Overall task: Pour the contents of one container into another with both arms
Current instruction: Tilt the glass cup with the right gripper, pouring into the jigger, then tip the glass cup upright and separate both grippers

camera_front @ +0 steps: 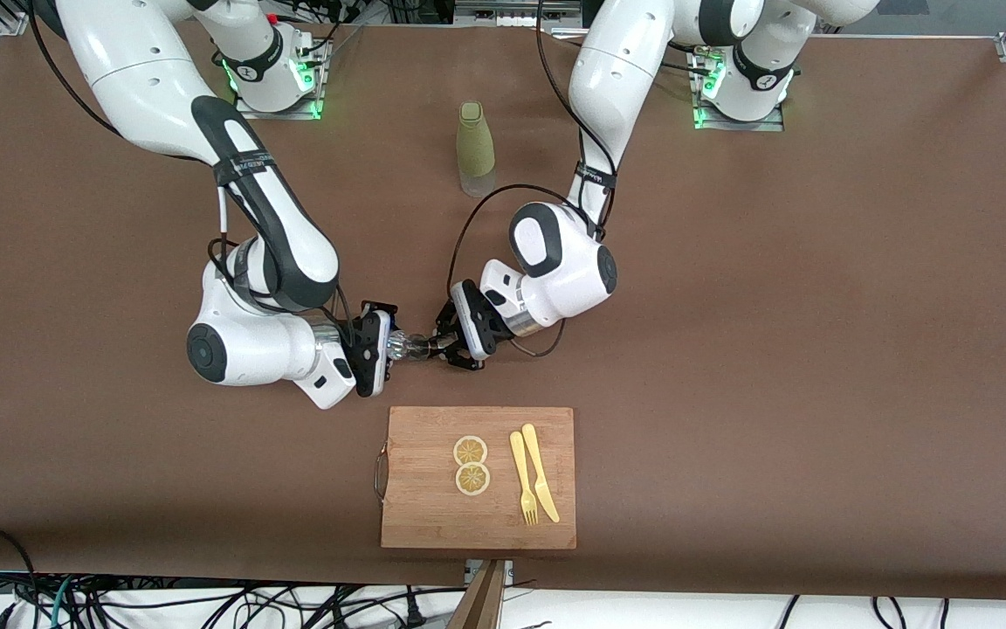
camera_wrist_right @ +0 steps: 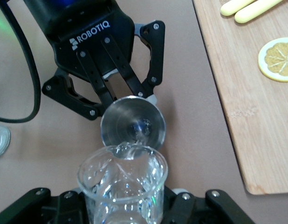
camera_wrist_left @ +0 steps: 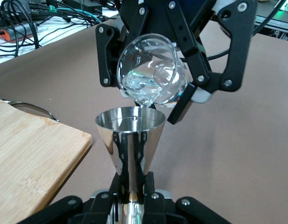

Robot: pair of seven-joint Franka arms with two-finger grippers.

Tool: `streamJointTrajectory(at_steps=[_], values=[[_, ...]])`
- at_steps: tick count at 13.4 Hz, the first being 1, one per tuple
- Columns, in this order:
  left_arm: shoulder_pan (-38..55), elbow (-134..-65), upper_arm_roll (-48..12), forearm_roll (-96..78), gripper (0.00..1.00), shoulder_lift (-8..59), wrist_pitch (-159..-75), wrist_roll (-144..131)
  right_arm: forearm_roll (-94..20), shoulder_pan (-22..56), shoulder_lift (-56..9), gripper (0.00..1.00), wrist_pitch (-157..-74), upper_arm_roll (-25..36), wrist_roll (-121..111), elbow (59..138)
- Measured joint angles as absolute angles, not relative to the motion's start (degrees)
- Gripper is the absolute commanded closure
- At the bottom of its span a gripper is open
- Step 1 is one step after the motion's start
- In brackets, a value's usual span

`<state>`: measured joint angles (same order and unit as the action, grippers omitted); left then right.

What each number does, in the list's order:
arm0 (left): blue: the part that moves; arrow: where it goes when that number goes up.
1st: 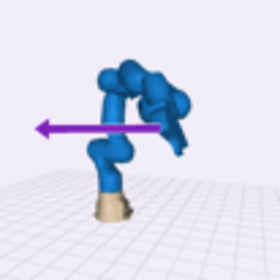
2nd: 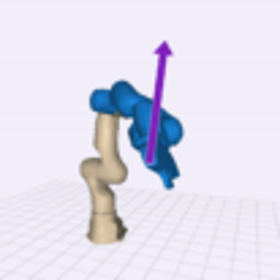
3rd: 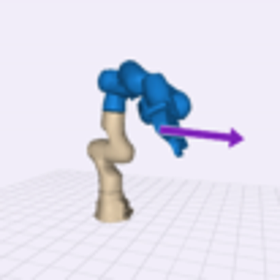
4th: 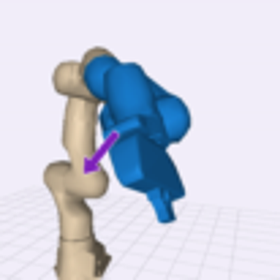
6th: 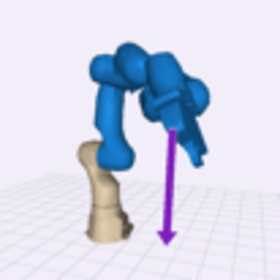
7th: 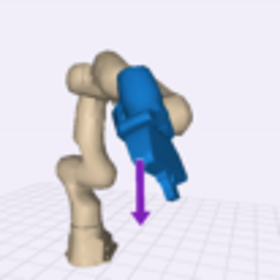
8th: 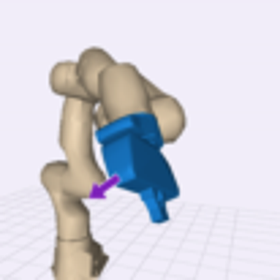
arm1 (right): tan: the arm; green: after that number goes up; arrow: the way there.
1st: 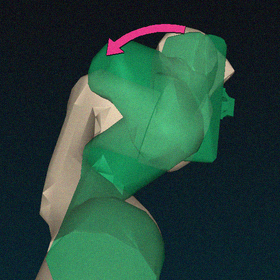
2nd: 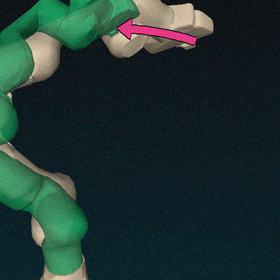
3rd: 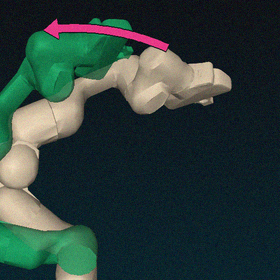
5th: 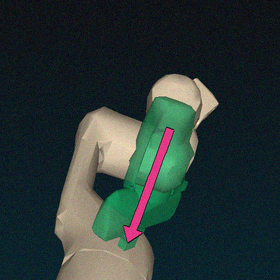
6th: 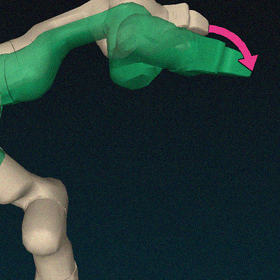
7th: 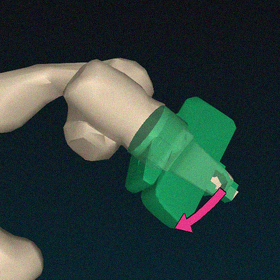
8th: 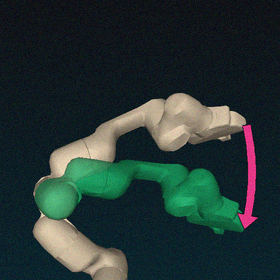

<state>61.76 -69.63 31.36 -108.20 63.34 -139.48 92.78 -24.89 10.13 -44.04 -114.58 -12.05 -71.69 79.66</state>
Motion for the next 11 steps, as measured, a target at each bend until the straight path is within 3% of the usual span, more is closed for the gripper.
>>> streamJointTrajectory(at_steps=[7, 11], values=[[61.12, -69.61, 31.88, -108.20, 1.00, 63.39, -138.20, 93.88, -32.12, 7.54, -44.08, 0.71, -113.84, -11.98, -82.47, 79.61], [54.49, -69.45, 32.63, -108.21, 1.00, 61.36, -125.67, 99.83, -35.57, 4.69, -44.47, 0.71, -112.83, -11.40, -91.92, 79.96]])
